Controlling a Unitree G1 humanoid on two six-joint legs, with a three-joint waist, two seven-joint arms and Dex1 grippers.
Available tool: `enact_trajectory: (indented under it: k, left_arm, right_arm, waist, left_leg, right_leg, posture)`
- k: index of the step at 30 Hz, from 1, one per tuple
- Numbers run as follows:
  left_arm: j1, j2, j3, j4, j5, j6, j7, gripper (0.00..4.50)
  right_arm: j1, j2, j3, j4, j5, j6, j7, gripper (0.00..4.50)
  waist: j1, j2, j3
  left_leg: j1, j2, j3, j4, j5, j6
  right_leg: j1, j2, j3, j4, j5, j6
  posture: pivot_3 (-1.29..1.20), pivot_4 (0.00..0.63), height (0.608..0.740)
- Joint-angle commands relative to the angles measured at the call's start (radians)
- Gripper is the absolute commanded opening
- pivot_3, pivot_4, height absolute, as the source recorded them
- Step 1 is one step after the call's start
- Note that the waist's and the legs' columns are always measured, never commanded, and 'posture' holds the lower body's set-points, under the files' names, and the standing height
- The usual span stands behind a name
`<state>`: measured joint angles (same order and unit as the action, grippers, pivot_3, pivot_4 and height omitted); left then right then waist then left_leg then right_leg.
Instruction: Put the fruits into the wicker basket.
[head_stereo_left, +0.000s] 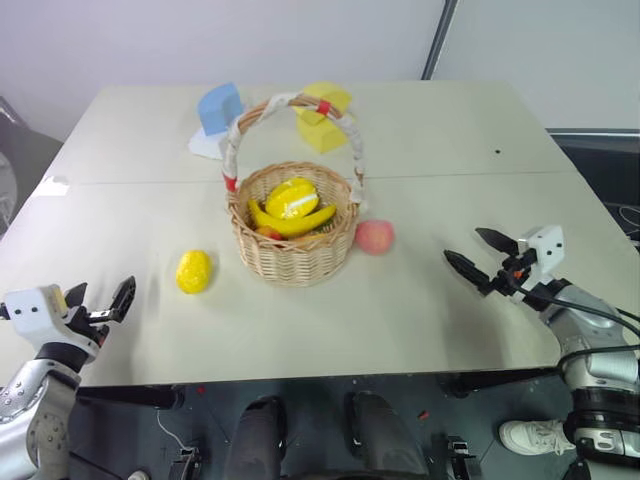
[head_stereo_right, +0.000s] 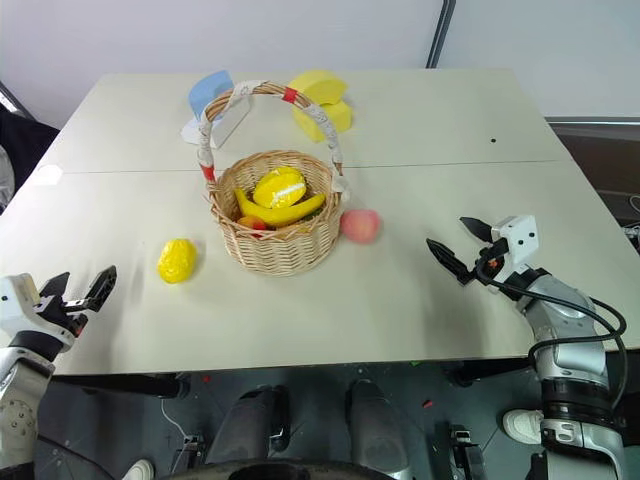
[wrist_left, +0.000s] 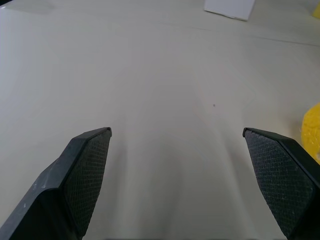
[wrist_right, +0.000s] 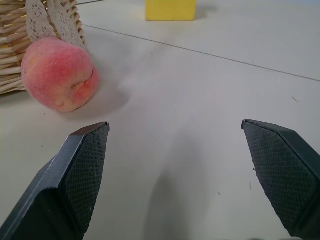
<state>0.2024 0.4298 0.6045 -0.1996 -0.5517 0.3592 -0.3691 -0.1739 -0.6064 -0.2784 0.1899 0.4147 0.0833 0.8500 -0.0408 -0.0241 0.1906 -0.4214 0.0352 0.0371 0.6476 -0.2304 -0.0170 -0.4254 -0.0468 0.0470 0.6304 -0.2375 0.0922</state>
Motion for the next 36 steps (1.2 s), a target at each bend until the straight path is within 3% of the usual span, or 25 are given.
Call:
enact_trajectory:
  k: [1,9,13,19,23,36]
  left_arm:
    - [-0.002,0.003,0.003,-0.024,0.016,-0.028,0.008,4.50]
    - [-0.029,0.041,0.015,-0.038,-0.049,0.046,-0.026,4.50]
    - [-0.058,0.121,0.028,-0.140,-0.167,0.161,-0.060,4.50]
    - [-0.135,0.279,-0.089,-0.236,-0.162,0.345,-0.032,4.50]
    - [-0.211,0.322,-0.155,-0.261,-0.164,0.475,0.032,4.50]
    - [-0.395,0.214,-0.268,-0.345,-0.189,0.916,0.296,4.50]
  right_arm:
    - [-0.015,0.002,-0.006,-0.018,0.003,-0.005,-0.006,4.42]
    - [-0.005,-0.005,-0.001,-0.094,0.012,0.004,-0.008,4.42]
    - [-0.002,-0.037,0.026,-0.215,0.049,0.080,0.042,4.42]
    - [0.018,-0.133,0.054,-0.452,0.162,0.263,0.138,4.42]
    - [-0.011,-0.158,0.090,-0.594,0.235,0.355,0.142,4.42]
    - [-0.133,-0.129,0.218,-0.745,0.307,0.424,0.152,4.42]
  waist:
    - [0.001,0.000,0.000]
    - [0.000,0.000,0.000]
    - [-0.001,0.000,0.000]
    - [0.004,0.000,0.000]
    - [0.001,-0.001,0.000]
    - [0.005,-0.003,0.000]
  left_leg:
    - [0.000,0.000,0.000,0.000,0.000,0.000]
    - [0.000,0.000,0.000,0.000,0.000,0.000]
    - [0.000,0.000,0.000,0.000,0.000,0.000]
    - [-0.001,0.000,0.000,0.000,0.000,0.000]
    - [0.000,0.000,-0.001,0.000,0.000,0.000]
    - [-0.001,0.000,-0.002,0.000,0.000,0.000]
  right_leg:
    - [0.000,0.000,0.000,0.000,0.000,0.000]
    - [0.000,0.000,0.000,0.000,0.000,0.000]
    - [0.000,0.000,0.000,0.000,0.000,0.000]
    - [0.000,0.000,0.000,0.000,0.000,0.000]
    - [0.000,0.001,0.000,0.000,0.000,0.000]
    - [-0.001,0.001,0.000,0.000,0.000,0.001]
  posture:
    - [0.00,0.150,0.740]
    - [0.00,0.150,0.740]
    - [0.00,0.150,0.740]
    - [0.00,0.150,0.740]
    - [0.00,0.150,0.740]
    - [0.00,0.150,0.740]
